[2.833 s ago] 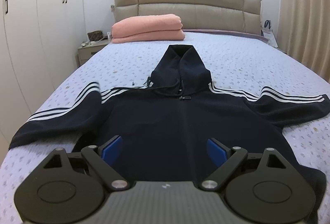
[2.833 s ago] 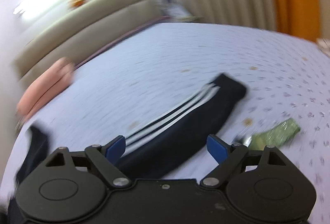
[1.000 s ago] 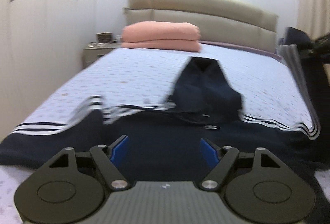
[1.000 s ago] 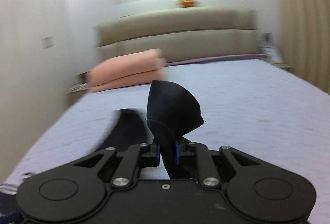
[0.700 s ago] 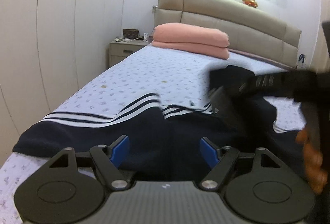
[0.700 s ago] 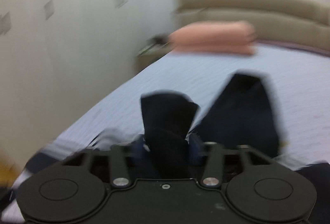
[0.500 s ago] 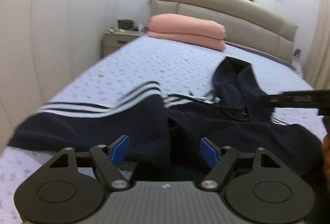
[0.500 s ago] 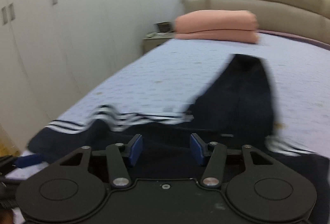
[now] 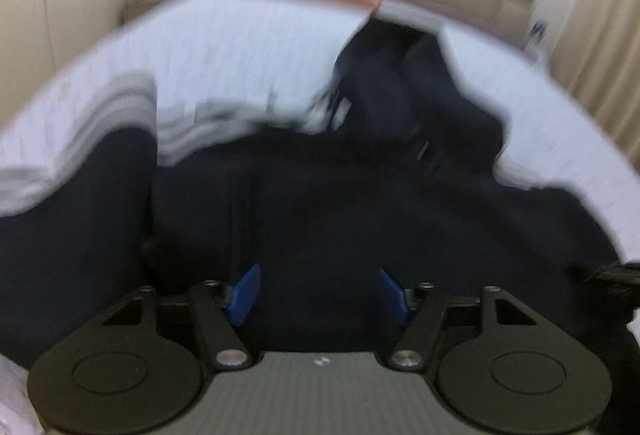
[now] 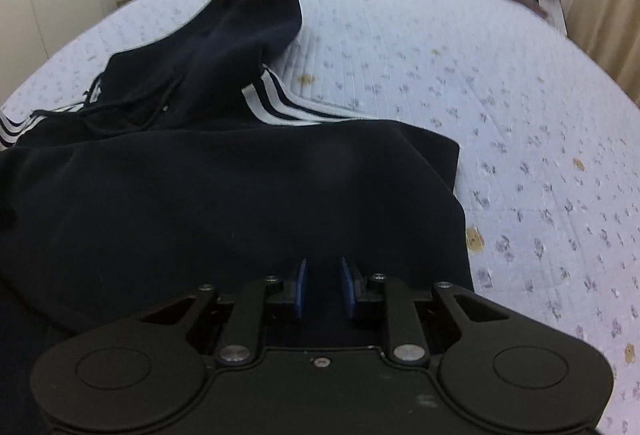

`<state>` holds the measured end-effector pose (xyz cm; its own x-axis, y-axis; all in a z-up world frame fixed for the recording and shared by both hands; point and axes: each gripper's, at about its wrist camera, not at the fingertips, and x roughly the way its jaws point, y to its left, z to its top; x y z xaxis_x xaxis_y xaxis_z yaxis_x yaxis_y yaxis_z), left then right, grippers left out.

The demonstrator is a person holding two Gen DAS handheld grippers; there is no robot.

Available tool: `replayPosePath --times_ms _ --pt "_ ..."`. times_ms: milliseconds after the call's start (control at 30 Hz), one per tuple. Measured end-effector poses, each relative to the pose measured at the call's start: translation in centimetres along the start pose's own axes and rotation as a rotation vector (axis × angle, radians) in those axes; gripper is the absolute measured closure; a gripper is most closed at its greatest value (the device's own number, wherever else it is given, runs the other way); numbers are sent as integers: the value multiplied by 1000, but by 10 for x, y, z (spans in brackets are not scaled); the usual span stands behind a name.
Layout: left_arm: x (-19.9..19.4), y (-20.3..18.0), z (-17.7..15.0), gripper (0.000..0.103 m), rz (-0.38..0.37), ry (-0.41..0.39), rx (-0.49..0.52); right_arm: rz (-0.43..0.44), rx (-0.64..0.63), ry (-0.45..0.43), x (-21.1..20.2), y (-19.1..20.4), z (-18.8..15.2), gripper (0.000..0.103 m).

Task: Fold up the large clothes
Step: 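Fold the sleeve across the hoodie body with the right gripper and release, then grasp the other striped sleeve cuff with the left gripper and lift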

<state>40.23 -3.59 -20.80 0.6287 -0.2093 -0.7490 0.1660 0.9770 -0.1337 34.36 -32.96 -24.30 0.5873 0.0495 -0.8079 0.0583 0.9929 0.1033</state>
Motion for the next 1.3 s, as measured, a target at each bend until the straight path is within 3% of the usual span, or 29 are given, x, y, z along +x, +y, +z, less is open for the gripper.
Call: replayPosePath --times_ms 167,233,300,333,400,533,600,700,767,933,1033,1100,1267,1300 --pt "-28 11 -15 41 -78 -74 -39 -21 15 33 -8 0 6 75" --pt "-54 22 -20 41 -79 -132 -54 21 32 0 -30 9 9 75" --pt "-83 39 -24 39 -20 -190 -84 51 10 -60 -56 27 7 66" --pt "-97 52 -25 39 6 -218 -112 63 -6 -93 -68 37 5 56" --pt "-124 79 -29 35 50 -257 -174 107 -41 -146 -83 62 -1 54" --pt "-177 157 -35 28 239 -315 -289 186 -136 -195 -85 112 -29 55" --pt "-195 204 -38 27 325 -308 -342 197 -197 -196 -77 133 -45 54" --pt "-208 268 -42 27 355 -269 -436 206 -276 -176 -60 156 -68 45" --pt "-207 309 -49 26 337 -246 -529 185 -281 -232 -56 161 -81 42" --pt "-169 401 -81 24 106 -150 -843 170 -259 -233 -52 160 -82 32" --pt "-140 431 -102 25 44 -114 -995 174 -235 -222 -53 156 -81 29" --pt "-127 442 -112 25 29 -121 -1055 173 -227 -220 -53 157 -82 27" --pt "-102 467 -128 23 -127 -197 -1209 161 -230 -221 -50 158 -81 23" --pt "-99 471 -130 28 -144 -212 -1228 160 -230 -222 -50 158 -81 23"
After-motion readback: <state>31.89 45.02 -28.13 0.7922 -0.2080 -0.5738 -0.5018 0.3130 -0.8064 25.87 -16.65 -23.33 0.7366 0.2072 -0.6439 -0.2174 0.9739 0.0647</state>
